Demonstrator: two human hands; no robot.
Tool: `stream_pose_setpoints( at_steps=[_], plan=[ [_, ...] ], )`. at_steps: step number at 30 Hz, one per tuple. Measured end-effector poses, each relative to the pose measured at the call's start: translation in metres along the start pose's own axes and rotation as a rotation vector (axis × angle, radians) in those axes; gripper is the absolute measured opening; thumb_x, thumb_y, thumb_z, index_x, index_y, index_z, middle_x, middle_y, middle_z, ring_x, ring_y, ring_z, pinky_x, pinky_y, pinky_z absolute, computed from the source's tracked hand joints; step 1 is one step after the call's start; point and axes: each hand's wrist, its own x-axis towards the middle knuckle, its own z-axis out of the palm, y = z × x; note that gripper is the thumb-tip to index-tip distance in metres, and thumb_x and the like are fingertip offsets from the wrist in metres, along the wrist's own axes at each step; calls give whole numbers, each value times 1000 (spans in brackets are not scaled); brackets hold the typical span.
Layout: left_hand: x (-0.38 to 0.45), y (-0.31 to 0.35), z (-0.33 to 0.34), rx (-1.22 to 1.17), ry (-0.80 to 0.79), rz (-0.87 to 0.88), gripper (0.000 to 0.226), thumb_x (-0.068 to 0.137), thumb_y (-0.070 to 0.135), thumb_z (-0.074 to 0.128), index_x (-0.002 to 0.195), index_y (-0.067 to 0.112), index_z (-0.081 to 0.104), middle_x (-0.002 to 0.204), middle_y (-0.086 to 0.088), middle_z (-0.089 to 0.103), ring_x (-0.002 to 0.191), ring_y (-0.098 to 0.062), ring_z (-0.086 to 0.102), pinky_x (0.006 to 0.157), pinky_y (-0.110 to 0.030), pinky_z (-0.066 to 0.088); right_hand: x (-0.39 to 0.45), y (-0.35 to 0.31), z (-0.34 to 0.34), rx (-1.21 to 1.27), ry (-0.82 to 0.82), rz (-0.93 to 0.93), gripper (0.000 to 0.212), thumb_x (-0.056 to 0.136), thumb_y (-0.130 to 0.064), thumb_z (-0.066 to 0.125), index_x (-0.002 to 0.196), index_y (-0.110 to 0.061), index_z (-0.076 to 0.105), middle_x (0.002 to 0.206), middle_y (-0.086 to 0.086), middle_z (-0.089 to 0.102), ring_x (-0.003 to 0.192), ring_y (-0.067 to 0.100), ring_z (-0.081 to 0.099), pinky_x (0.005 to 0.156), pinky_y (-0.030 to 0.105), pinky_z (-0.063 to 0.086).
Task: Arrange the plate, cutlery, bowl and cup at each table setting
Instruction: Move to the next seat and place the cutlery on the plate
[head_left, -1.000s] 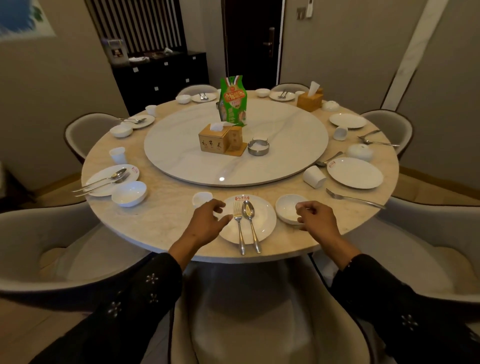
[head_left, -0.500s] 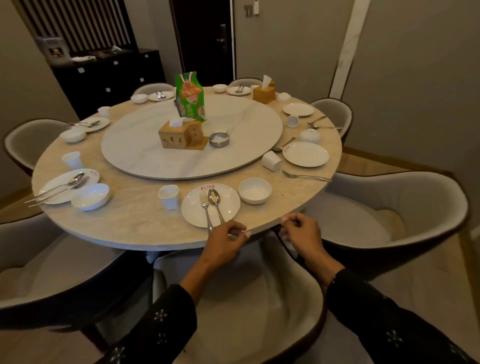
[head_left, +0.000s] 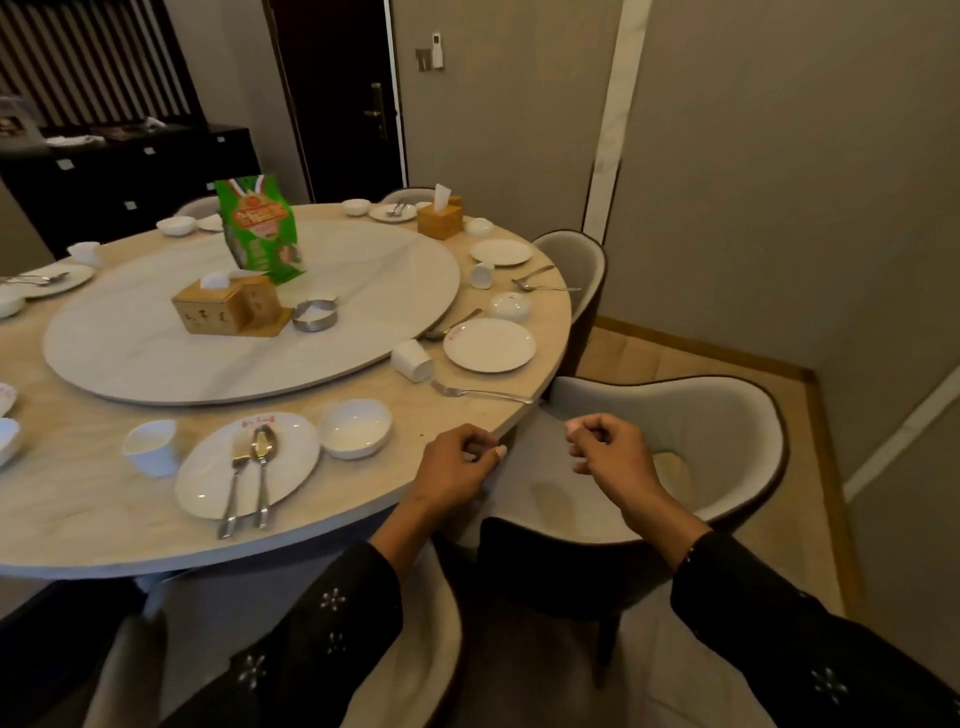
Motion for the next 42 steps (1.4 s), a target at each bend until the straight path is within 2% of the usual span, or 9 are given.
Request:
stream_pose_setpoints(
  at_steps=[2, 4, 9, 19, 23, 29, 32, 36, 42],
  plan=[
    [12, 9, 32, -14, -2, -4, 24, 87, 32, 68, 105, 17, 69, 96, 0, 69, 87, -14, 65, 78, -27, 55, 19, 7, -25, -12, -9, 3, 12, 94, -25, 59, 87, -19, 67, 87, 6, 68, 83, 20, 64, 76, 35, 58],
    [19, 16, 57, -54, -6, -20, 22, 88, 30, 68, 103, 15, 69, 97, -3, 70, 91, -17, 66, 85, -33, 56, 35, 14, -43, -27, -17, 12, 12, 94, -25, 59, 87, -19, 66, 88, 7, 67, 82, 20, 63, 76, 35, 58],
    [45, 23, 93, -90, -1, -77, 19, 91, 25, 64, 106, 12, 67, 102, -6, 68, 95, -20, 65, 86, -34, 55, 80, 29, -56, -61, -48, -16, 10, 94, -24, 59, 89, -17, 65, 85, 6, 65, 82, 19, 63, 68, 28, 56],
    [171, -14, 112, -13, 283, -254, 9, 87, 28, 66, 89, 19, 66, 84, 1, 68, 79, -16, 66, 70, -26, 49, 203, 41, -16, -215, -294, -96, 7, 95, -25, 58, 95, -23, 65, 92, -4, 65, 88, 12, 62, 82, 33, 56],
    [213, -37, 109, -95, 434, -423, 6, 85, 26, 66, 82, 21, 64, 83, -3, 71, 78, -23, 69, 78, -42, 58, 256, 32, 8, -266, -416, -89, 8, 93, -26, 60, 95, -23, 67, 95, -4, 65, 90, 11, 61, 84, 34, 56],
    [243, -60, 105, -151, 622, -675, 15, 80, 32, 69, 76, 29, 55, 91, -3, 70, 79, -27, 70, 78, -44, 59, 316, 15, 48, -211, -553, -47, 8, 92, -25, 61, 96, -19, 66, 92, -4, 65, 91, 17, 63, 82, 35, 56],
    [250, -55, 109, -132, 710, -757, 17, 80, 40, 68, 78, 30, 54, 92, -3, 70, 80, -28, 69, 77, -45, 59, 339, 13, 66, -201, -654, -64, 10, 91, -23, 62, 95, -16, 68, 92, -3, 66, 91, 21, 64, 78, 36, 58],
    [262, -46, 120, -35, 801, -838, 27, 83, 49, 65, 89, 23, 60, 103, -1, 67, 93, -25, 65, 81, -35, 53, 369, 17, 83, -190, -800, -104, 10, 91, -23, 62, 94, -15, 69, 93, -3, 66, 96, 22, 64, 86, 41, 57],
    [283, -34, 138, 105, 880, -973, 35, 86, 49, 62, 105, 19, 58, 112, -3, 62, 103, -25, 61, 82, -34, 47, 415, 21, 92, -220, -1012, -176, 10, 91, -24, 62, 95, -17, 69, 96, -4, 68, 94, 18, 64, 90, 43, 56]
  ],
)
